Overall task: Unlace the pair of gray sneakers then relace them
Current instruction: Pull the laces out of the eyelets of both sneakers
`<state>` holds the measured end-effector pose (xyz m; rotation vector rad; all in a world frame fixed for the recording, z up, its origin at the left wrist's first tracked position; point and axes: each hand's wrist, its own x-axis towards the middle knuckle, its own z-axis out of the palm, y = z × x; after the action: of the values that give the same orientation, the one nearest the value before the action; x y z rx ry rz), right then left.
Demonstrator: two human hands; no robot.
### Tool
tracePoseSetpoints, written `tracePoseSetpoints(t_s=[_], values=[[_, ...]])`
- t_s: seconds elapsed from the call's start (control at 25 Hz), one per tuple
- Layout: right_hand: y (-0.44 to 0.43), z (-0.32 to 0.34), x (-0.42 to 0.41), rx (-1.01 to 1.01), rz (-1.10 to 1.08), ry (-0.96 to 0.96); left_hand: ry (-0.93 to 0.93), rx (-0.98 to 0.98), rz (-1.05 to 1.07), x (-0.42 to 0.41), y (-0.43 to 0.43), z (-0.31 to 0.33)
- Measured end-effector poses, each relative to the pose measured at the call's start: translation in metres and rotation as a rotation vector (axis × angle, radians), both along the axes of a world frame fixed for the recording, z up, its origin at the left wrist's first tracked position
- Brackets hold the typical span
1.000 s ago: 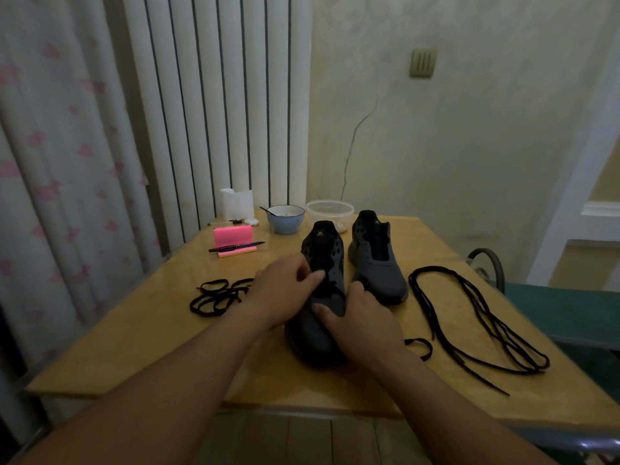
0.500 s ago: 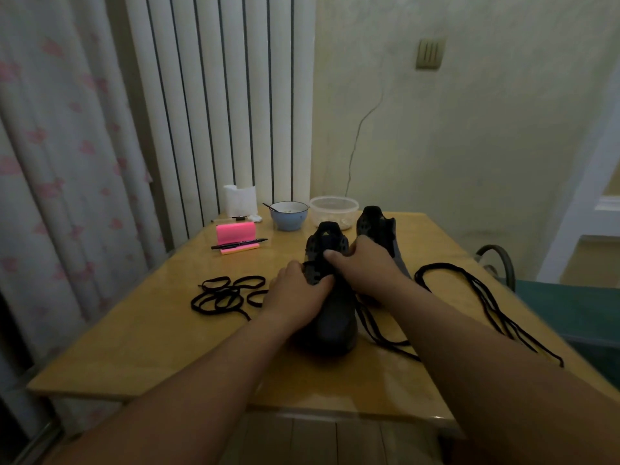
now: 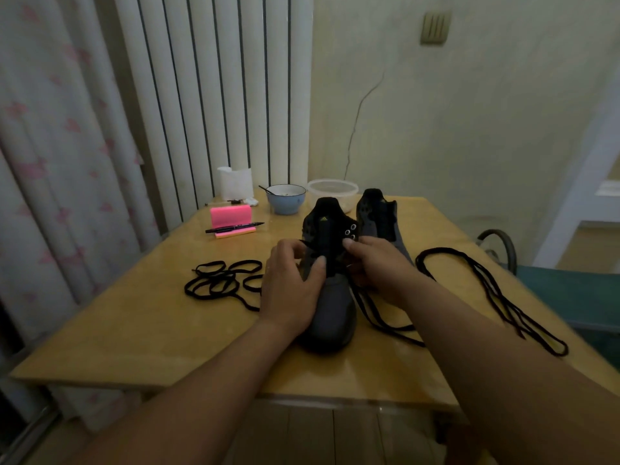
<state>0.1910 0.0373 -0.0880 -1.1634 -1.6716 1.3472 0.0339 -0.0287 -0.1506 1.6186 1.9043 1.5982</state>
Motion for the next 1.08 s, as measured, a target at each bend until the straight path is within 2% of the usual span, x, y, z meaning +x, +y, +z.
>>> tracePoseSetpoints(t_s=[0.16,0.28,0.4,0.52,0.6,0.88,0.92,1.04,1.08], values=[[-0.013,0.002,0.011,0.032,0.003,0.023,0.202,0.099,-0.002,0.0,-0.003,0.002],[-0.021,-0.007,0.011,0.109,-0.009,-0.052,0.269,0.029,-0.051,-0.007,-0.003,0.006],[-0.033,-0.027,0.007,0.183,-0.05,-0.051,0.485,-0.044,-0.119,-0.023,-0.004,0.021],[-0.05,-0.051,-0.007,0.374,-0.155,-0.108,0.689,-0.045,-0.166,-0.03,-0.004,0.041],[-0.054,-0.064,-0.015,0.472,-0.219,-0.108,0.737,-0.023,-0.19,-0.028,-0.002,0.049],[-0.052,-0.069,-0.014,0.519,-0.259,-0.131,0.628,-0.024,-0.203,-0.023,-0.001,0.046],[-0.052,-0.069,-0.014,0.507,-0.254,-0.117,0.518,-0.047,-0.186,-0.023,-0.002,0.046],[-0.055,-0.07,-0.013,0.475,-0.251,-0.068,0.027,-0.161,-0.148,-0.021,-0.013,0.035],[-0.056,-0.067,-0.012,0.526,-0.274,-0.089,-0.013,-0.187,-0.155,-0.019,-0.02,0.024]])
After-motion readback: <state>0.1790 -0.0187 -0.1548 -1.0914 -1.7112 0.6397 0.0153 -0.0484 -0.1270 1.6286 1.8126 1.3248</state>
